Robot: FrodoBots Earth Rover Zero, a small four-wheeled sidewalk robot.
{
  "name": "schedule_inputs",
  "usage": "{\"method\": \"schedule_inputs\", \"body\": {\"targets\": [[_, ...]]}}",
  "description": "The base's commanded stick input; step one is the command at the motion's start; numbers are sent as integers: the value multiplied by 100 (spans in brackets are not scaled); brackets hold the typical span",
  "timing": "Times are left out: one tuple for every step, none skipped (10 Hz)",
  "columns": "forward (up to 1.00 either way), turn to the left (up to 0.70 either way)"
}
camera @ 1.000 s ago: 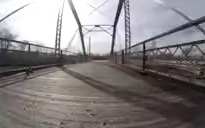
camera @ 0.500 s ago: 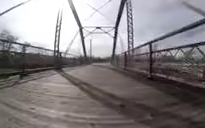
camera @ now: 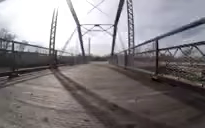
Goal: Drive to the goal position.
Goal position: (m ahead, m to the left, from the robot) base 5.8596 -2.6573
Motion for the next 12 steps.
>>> {"method": "schedule_inputs", "body": {"targets": [[100,0],[100,0],[100,0],[100,0],[100,0],[100,0],[100,0],[100,0],[100,0],[100,0],[100,0],[100,0]]}}
